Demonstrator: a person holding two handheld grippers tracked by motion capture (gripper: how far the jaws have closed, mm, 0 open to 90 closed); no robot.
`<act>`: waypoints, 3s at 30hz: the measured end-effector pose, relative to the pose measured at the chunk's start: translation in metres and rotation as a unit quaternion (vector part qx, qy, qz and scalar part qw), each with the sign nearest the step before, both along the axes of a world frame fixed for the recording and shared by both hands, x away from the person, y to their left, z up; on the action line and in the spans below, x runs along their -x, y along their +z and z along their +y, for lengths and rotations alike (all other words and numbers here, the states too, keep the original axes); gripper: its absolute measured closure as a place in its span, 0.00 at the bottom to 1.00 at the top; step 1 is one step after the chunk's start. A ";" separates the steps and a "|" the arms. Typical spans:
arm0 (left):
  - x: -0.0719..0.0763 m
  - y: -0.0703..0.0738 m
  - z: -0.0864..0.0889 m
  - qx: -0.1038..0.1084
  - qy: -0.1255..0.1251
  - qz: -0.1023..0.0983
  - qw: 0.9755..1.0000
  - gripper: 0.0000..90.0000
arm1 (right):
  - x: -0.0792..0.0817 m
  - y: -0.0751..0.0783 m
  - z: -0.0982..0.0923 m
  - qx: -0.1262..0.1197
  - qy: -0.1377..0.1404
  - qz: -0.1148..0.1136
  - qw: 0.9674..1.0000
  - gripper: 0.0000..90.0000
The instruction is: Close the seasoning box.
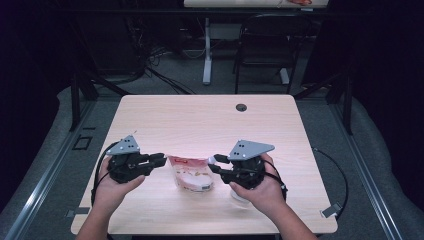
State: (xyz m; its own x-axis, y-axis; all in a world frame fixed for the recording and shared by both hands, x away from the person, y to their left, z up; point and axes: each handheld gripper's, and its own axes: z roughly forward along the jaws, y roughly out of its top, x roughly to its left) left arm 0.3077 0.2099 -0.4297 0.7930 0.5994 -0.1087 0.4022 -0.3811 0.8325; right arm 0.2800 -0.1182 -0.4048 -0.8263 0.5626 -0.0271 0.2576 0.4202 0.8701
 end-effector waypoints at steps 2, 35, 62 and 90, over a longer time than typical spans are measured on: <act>0.000 0.000 0.001 0.001 0.002 -0.001 1.000 0.86 | -0.003 0.002 0.003 0.004 0.003 0.000 1.000 0.73; -0.002 0.000 0.016 0.008 0.021 0.002 1.000 0.87 | -0.038 0.016 0.071 0.066 0.065 0.020 0.996 0.73; -0.004 -0.003 0.018 0.004 0.026 0.004 1.000 0.86 | -0.057 0.002 0.097 0.134 0.071 0.063 0.986 0.76; -0.005 -0.005 0.017 0.002 0.027 0.008 1.000 0.84 | -0.065 -0.008 0.107 0.163 0.089 0.080 0.979 0.86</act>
